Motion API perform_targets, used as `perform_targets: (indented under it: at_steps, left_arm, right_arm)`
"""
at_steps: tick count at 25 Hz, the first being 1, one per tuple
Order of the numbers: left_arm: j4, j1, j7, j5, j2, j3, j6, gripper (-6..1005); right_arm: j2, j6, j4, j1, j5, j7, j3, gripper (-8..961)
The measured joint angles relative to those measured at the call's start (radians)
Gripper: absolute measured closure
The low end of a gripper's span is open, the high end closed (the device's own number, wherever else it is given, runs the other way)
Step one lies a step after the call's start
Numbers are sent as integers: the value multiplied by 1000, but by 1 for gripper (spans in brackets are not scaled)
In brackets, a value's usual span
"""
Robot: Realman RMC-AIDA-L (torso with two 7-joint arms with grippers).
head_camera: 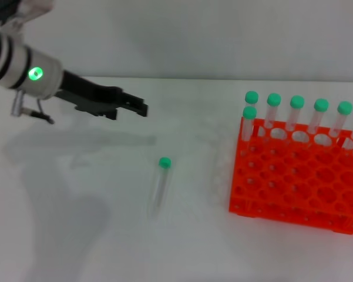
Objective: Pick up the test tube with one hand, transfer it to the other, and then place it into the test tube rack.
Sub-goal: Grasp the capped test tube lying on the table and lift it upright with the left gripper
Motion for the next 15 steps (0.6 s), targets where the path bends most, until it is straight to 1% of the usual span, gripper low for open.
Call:
perform_targets:
  at_steps: [6,9,11,15]
  left_arm:
    - [93,-139,-241,212,-4,2,0,124]
    - [135,-184,-351,295,-3,2,-5,124]
    - [170,-211,-419,357,3,2,-6,125]
    - [255,-246,-533,440,12,3,-7,125]
  right_arm:
    - [-2,-10,-29,8,0,-46,0,93]
    - [-4,-20,-42,10,0,-51,0,93]
    - [-6,-25,-53,9,0,-51,0,93]
    - [-6,-45,-72,3,0,-52,0,94]
